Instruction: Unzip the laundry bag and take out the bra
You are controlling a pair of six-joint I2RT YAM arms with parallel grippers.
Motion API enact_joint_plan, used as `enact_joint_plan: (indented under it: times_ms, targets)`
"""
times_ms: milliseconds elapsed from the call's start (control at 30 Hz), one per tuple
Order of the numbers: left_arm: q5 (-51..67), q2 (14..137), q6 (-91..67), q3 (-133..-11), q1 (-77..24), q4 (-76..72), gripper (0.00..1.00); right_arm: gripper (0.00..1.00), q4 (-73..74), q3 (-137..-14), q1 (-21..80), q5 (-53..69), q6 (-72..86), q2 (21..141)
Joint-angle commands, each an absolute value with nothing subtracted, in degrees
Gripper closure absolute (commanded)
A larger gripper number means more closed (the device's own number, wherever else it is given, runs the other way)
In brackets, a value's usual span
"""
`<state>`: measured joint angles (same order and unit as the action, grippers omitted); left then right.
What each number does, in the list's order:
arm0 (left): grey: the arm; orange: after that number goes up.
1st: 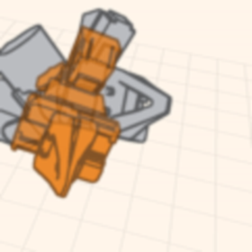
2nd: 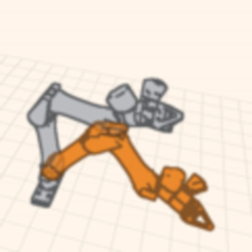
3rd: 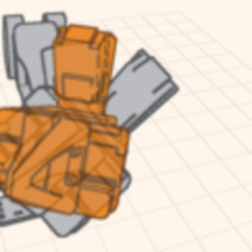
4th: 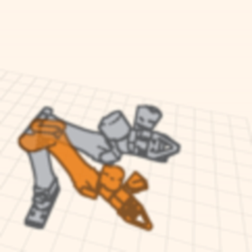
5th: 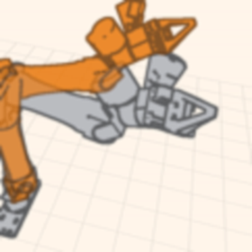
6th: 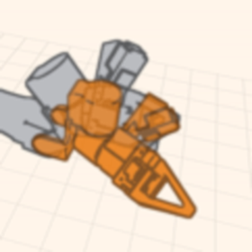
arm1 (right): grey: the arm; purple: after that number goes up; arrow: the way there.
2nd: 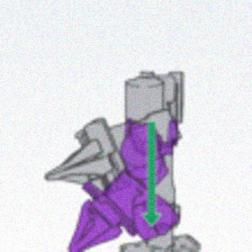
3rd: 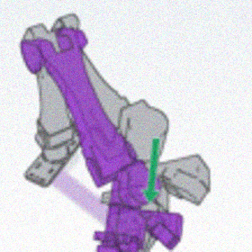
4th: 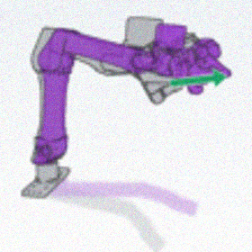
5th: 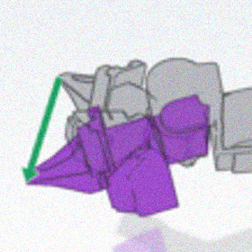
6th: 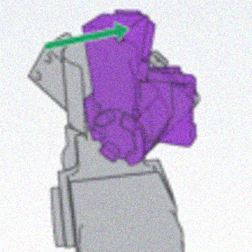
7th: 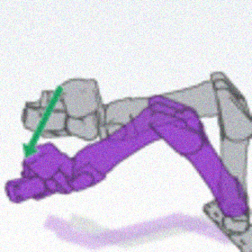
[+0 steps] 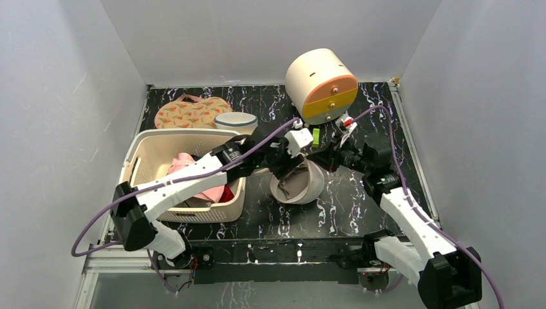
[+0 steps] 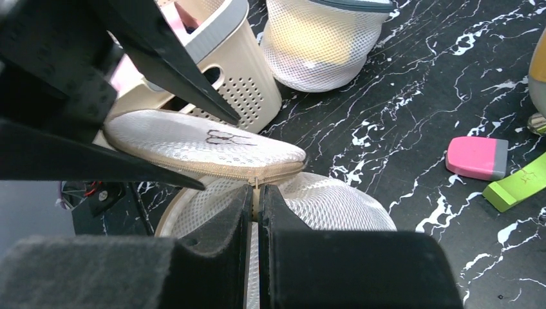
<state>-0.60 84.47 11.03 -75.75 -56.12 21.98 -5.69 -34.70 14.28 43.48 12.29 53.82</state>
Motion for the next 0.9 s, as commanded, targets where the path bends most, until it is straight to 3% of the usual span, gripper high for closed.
enact_joint_plan:
  times_ms: [0, 67, 233, 767, 800, 867]
  targets:
    - [-1.45, 86.48, 10.48, -80.51, -56.73, 24.09, 0.56, 1.0, -6.33, -36.04, 15.2, 43.64, 12.49, 51.88]
    - [-2.2, 86.5, 11.02, -81.31, -56.93, 24.61, 0.75, 1.0, -5.61, -36.21, 15.19, 43.57, 12.51, 51.77]
    - [-3.23, 83.23, 16.07, -80.88, -57.77, 25.78, 1.0, 1.0, -4.73, -36.77, 15.14, 42.6, 11.8, 52.92]
    - [4.76, 74.24, 24.26, -79.21, -59.97, 26.36, 1.0, 1.0, -3.67, -37.82, 11.34, 47.21, 12.28, 58.35]
    - [3.54, 74.91, 22.65, -79.85, -59.94, 26.33, 1.0, 0.96, -2.73, -38.03, 11.34, 45.72, 12.67, 58.19]
    - [1.0, 76.82, 18.56, -82.35, -59.94, 27.67, 1.0, 0.78, -0.54, -38.28, 11.34, 39.61, 15.93, 56.89]
